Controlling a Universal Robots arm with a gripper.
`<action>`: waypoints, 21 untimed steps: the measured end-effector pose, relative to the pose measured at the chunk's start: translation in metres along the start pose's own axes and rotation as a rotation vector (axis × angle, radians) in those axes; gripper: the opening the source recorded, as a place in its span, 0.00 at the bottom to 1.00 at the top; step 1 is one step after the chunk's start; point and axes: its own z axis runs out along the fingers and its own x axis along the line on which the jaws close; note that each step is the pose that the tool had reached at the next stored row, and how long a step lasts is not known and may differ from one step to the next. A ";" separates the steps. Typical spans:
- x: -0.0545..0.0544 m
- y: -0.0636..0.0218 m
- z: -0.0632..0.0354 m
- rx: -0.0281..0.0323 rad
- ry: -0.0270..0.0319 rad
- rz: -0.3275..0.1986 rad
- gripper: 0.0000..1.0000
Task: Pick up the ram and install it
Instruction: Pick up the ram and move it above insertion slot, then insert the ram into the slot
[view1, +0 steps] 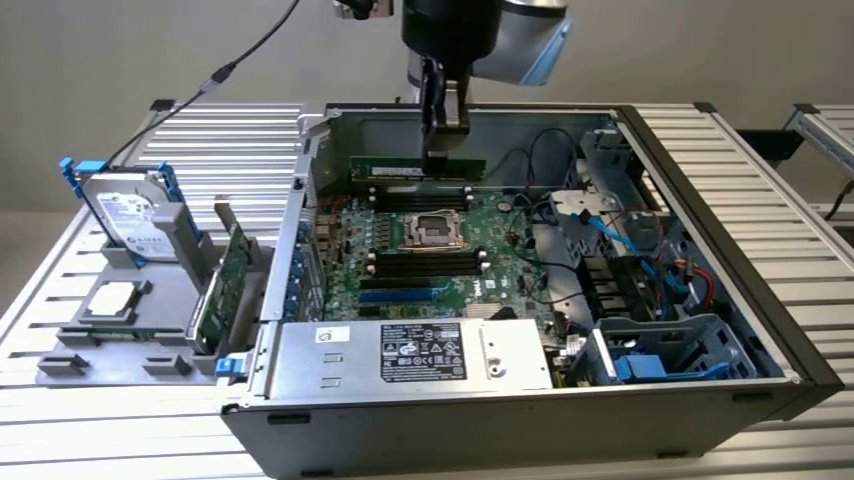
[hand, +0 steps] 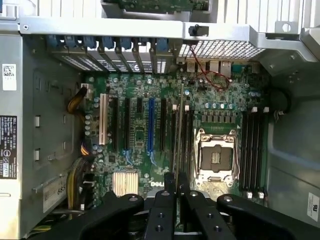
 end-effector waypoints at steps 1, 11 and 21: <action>-0.002 -0.0019 0.0018 -0.0001 -0.0001 0.000 0.13; -0.019 -0.0181 0.0168 0.0000 -0.0009 -0.001 0.13; -0.019 -0.0207 0.0165 0.0000 -0.0012 -0.002 0.13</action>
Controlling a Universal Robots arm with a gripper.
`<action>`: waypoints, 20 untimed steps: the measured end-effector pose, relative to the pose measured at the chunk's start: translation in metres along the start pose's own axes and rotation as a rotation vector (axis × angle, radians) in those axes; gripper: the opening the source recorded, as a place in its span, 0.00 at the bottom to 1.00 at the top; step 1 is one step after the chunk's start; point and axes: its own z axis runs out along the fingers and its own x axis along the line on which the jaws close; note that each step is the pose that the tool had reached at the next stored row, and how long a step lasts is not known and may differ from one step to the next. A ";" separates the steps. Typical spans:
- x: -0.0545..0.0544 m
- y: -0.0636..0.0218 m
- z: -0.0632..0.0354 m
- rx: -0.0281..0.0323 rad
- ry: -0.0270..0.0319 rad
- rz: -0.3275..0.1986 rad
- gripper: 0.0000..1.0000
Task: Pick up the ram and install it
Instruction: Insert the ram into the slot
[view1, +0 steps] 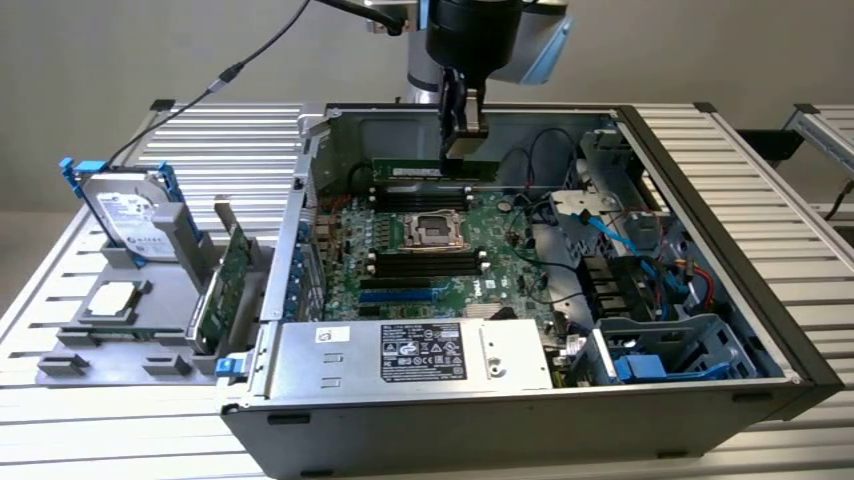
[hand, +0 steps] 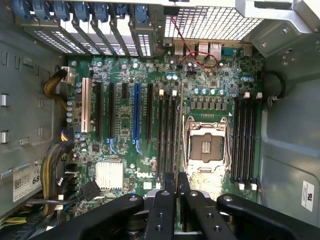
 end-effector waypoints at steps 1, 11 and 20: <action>0.000 0.0000 0.0000 0.0000 0.0000 0.000 0.13; 0.000 -0.0002 0.0053 0.0000 0.0000 0.000 0.13; 0.000 -0.0009 0.0216 -0.0002 0.0005 -0.010 0.13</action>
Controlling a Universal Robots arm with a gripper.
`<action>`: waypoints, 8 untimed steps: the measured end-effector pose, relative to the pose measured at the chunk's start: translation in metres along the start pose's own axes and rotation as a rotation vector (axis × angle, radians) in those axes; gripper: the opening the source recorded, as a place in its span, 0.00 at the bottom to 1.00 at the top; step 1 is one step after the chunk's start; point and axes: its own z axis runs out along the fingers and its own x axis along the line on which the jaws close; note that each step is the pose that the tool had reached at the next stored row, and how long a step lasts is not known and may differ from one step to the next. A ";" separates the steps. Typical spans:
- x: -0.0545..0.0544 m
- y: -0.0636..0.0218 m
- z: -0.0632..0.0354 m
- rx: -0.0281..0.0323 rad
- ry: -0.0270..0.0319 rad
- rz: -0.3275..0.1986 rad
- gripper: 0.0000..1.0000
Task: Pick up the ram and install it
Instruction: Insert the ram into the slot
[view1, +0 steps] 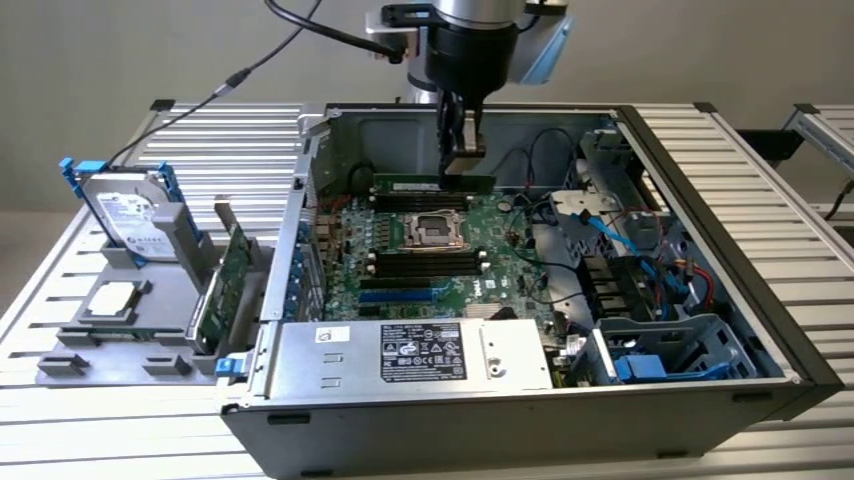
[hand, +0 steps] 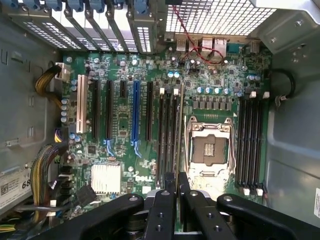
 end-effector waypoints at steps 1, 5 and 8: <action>0.000 -0.0001 0.0018 -0.0001 0.0001 -0.003 0.13; 0.000 -0.0004 0.0092 -0.0002 0.0007 -0.018 0.13; 0.000 -0.0006 0.0146 -0.0004 0.0011 -0.029 0.13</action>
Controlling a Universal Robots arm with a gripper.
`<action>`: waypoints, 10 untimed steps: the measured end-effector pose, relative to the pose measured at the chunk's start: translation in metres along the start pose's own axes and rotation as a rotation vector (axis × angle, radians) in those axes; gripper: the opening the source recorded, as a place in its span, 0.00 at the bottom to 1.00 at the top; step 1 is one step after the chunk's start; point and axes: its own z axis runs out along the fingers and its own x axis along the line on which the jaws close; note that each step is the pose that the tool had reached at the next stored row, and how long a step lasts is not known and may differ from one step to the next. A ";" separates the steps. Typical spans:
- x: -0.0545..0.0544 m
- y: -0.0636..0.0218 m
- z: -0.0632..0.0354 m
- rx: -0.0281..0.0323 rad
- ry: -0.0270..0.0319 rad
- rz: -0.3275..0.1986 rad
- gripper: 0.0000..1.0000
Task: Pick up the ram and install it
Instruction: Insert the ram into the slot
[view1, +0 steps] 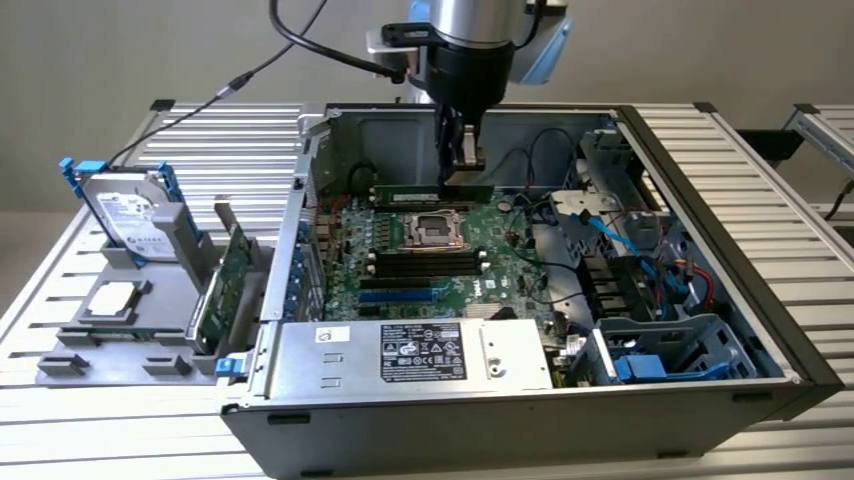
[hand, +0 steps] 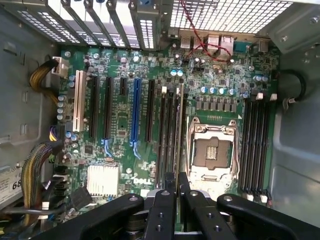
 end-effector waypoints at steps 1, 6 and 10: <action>0.000 -0.0001 0.0017 -0.0001 0.0002 -0.003 0.13; 0.000 -0.0004 0.0109 -0.0002 0.0007 -0.014 0.13; 0.000 -0.0007 0.0181 -0.0003 0.0009 -0.016 0.13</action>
